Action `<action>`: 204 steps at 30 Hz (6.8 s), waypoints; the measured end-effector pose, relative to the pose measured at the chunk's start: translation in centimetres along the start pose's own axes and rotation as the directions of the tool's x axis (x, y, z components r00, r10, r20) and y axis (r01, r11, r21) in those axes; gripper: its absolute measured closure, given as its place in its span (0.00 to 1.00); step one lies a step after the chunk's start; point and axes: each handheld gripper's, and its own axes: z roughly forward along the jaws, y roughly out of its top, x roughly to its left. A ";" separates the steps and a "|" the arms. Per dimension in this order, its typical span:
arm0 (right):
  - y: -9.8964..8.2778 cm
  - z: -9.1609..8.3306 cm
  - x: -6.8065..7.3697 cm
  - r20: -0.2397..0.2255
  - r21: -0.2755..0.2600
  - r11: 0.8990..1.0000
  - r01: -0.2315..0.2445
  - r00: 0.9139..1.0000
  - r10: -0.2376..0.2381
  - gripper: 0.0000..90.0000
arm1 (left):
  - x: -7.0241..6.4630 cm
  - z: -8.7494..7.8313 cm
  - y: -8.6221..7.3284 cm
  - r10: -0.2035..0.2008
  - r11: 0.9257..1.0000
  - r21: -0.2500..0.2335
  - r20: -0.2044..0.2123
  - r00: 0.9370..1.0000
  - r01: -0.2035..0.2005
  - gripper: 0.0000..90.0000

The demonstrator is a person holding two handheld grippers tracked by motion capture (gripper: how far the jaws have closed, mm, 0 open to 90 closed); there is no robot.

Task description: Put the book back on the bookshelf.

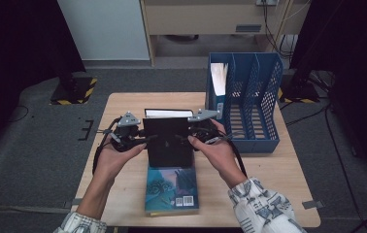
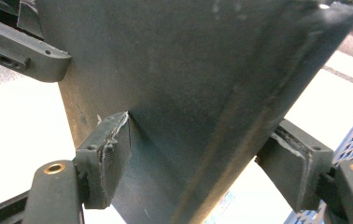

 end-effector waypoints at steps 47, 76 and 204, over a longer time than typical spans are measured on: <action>-0.2 -0.4 1.1 -0.112 -0.025 0.995 0.101 0.988 -0.104 0.21 | -1.5 -0.6 -4.9 -0.044 0.997 -0.061 -0.023 0.999 0.042 0.59; -0.8 -1.5 2.5 -0.131 -0.031 0.995 0.092 0.987 -0.095 0.29 | 0.7 -0.2 -5.7 -0.114 0.992 -0.066 -0.097 0.989 0.108 0.59; 2.9 -0.8 0.7 -0.089 -0.076 0.976 -0.204 0.976 0.197 0.59 | 5.4 2.6 -16.4 -0.199 0.964 0.126 -0.239 0.950 0.234 0.08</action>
